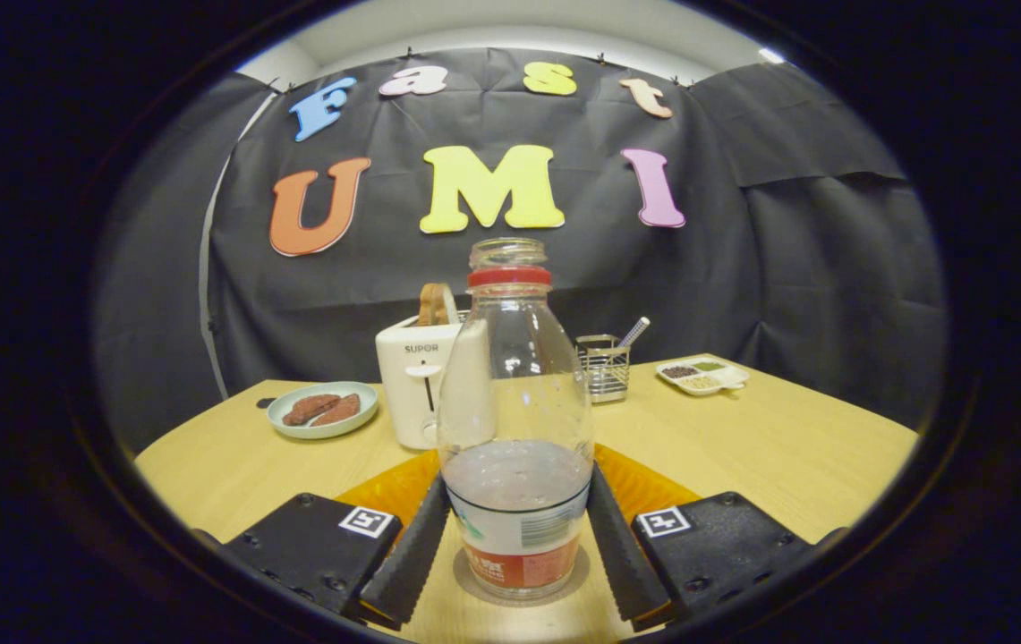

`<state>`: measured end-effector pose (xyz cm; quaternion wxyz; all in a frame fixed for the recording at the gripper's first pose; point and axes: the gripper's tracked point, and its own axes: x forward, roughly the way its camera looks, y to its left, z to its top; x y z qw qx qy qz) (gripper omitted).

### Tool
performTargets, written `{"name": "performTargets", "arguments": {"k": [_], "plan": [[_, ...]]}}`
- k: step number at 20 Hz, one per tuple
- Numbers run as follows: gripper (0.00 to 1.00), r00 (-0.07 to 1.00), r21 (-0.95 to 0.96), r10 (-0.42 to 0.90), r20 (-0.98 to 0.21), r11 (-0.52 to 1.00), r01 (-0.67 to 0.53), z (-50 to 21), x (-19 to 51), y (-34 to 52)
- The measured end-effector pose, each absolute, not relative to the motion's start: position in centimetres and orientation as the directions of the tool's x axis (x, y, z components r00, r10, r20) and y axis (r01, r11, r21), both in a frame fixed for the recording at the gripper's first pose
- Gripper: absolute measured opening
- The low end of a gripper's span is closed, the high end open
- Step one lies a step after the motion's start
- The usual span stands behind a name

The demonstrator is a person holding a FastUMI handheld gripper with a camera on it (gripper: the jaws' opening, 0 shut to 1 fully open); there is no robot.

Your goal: Take the bottle from table, then pour the juice into the cup, finally place the bottle on the coaster

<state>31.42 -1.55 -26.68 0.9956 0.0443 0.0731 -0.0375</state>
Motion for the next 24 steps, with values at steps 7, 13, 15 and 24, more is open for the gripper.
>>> {"name": "performTargets", "arguments": {"k": [7,13,15,24], "plan": [[1.00,0.985,0.108,-0.060,-0.163,0.991,0.079,-26.3,30.1,-1.7],[1.00,0.990,0.120,-0.009,-0.144,0.992,0.027,-23.6,28.3,-0.8],[1.00,0.992,0.101,-0.007,-0.126,0.995,0.020,-22.1,27.3,-0.7],[0.99,0.998,0.006,-0.015,-0.057,1.000,0.016,-14.8,21.5,0.4]]}}
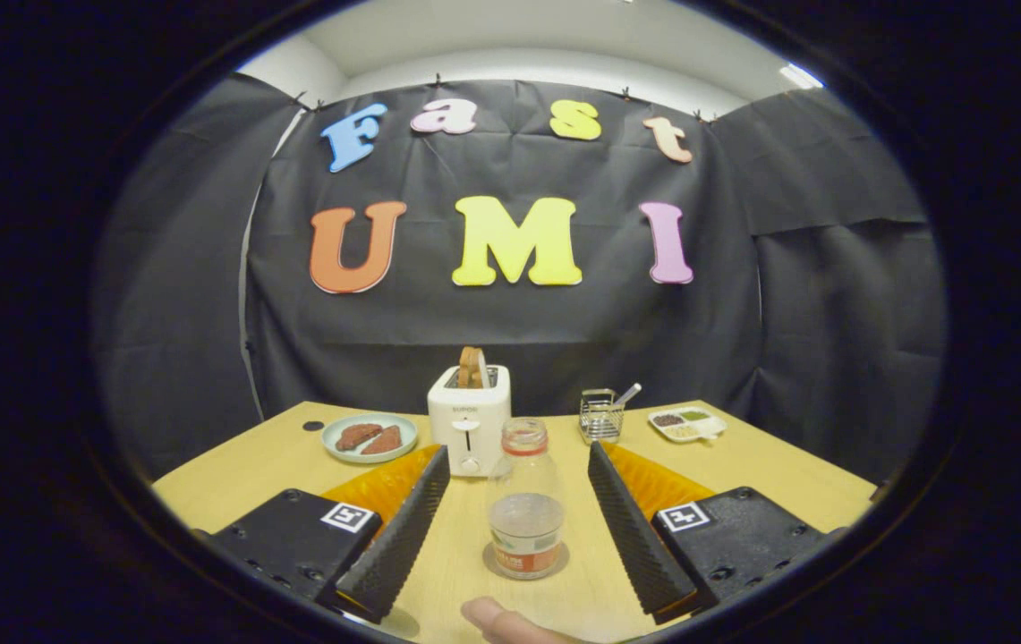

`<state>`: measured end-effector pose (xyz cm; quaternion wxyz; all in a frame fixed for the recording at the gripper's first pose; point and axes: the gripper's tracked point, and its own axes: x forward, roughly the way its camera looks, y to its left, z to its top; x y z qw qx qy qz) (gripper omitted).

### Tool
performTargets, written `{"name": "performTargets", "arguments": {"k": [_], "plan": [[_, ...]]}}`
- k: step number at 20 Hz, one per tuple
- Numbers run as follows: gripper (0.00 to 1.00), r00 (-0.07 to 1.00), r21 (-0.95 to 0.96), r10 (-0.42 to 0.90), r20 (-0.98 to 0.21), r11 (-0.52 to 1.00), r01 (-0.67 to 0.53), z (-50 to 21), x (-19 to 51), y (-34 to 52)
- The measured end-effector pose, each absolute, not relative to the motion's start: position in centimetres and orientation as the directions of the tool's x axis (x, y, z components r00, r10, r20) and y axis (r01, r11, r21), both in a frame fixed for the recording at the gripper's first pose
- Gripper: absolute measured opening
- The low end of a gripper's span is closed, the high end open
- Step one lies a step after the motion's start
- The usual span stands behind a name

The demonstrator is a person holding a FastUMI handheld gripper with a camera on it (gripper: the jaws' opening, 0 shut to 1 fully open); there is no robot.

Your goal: Take the bottle from table, then pour the juice into the cup, finally place the bottle on the coaster

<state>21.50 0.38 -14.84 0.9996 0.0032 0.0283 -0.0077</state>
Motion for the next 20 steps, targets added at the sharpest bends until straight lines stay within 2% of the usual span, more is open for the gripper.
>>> {"name": "performTargets", "arguments": {"k": [6,15,20], "plan": [[0.99,0.998,-0.028,-0.062,-0.023,0.998,0.062,-9.5,16.9,0.2],[1.00,0.997,-0.051,-0.059,0.049,0.997,0.062,-0.8,7.4,0.6],[1.00,0.997,-0.004,-0.073,0.023,0.997,0.073,1.3,2.6,-0.2]]}}
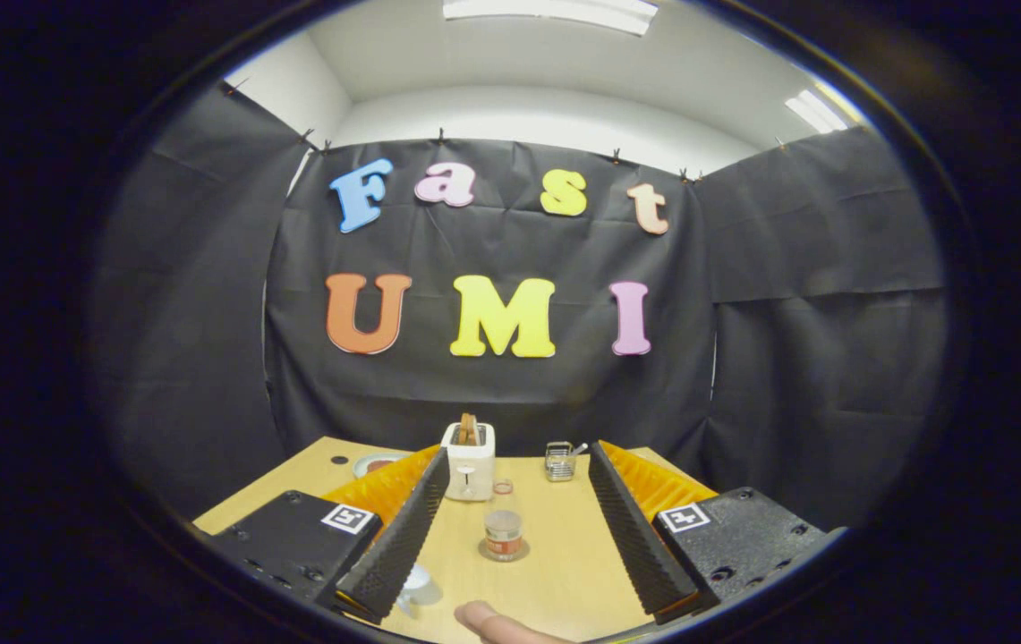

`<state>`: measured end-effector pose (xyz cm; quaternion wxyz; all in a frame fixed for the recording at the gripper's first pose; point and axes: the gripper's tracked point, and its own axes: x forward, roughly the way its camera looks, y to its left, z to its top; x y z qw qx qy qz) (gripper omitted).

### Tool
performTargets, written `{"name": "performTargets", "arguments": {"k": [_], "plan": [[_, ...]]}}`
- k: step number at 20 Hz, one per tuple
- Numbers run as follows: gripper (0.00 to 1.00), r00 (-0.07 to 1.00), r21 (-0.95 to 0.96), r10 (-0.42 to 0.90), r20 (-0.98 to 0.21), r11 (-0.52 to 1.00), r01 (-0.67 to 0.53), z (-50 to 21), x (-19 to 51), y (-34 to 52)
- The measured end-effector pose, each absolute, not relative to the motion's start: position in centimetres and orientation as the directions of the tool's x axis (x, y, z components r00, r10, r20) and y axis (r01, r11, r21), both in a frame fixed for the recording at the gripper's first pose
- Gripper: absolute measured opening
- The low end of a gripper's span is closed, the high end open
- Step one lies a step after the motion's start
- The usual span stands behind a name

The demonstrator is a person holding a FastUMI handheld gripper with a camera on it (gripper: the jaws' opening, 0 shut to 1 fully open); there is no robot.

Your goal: Take the bottle from table, then pour the juice into the cup, finally place the bottle on the coaster

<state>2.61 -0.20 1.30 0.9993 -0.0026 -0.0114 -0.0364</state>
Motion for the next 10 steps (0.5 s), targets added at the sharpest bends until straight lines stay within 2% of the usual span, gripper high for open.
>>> {"name": "performTargets", "arguments": {"k": [5,10], "plan": [[1.00,0.998,0.006,-0.055,0.009,0.998,0.055,2.0,-1.2,-0.8],[1.00,0.997,-0.018,-0.066,0.045,0.998,0.067,2.1,-5.2,-1.5]]}}
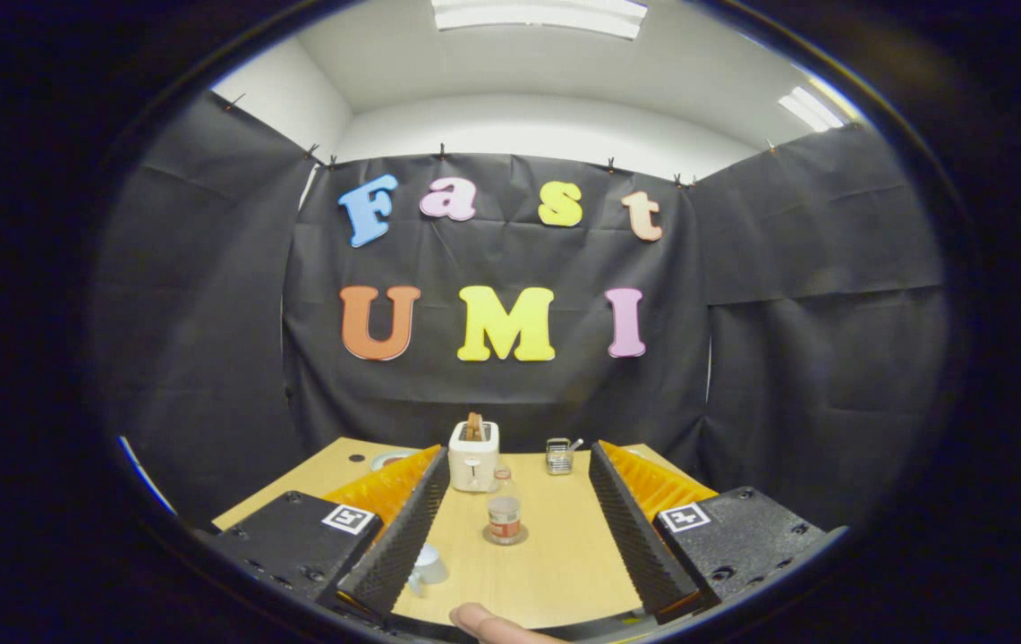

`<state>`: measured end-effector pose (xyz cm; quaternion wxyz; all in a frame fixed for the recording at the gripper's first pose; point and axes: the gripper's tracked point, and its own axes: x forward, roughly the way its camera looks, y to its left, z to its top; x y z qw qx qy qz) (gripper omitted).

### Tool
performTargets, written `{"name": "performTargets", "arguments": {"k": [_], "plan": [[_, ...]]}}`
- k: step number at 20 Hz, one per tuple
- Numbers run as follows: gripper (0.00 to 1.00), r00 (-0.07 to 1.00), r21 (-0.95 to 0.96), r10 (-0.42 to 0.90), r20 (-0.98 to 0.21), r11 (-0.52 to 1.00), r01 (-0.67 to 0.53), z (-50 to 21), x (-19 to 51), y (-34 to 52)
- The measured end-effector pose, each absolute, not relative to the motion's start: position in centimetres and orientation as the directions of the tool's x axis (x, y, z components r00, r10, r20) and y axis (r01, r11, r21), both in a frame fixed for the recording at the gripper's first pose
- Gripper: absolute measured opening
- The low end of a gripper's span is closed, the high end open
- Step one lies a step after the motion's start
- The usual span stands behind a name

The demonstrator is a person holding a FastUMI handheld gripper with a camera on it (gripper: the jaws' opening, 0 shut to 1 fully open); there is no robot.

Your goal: Take the bottle from table, then pour the juice into the cup, finally place the bottle on the coaster

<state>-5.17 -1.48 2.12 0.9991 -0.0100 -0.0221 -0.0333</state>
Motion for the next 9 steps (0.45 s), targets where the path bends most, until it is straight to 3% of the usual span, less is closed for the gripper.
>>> {"name": "performTargets", "arguments": {"k": [9], "plan": [[0.99,0.995,-0.007,-0.096,0.027,0.995,0.096,0.0,-8.1,-2.5]]}}
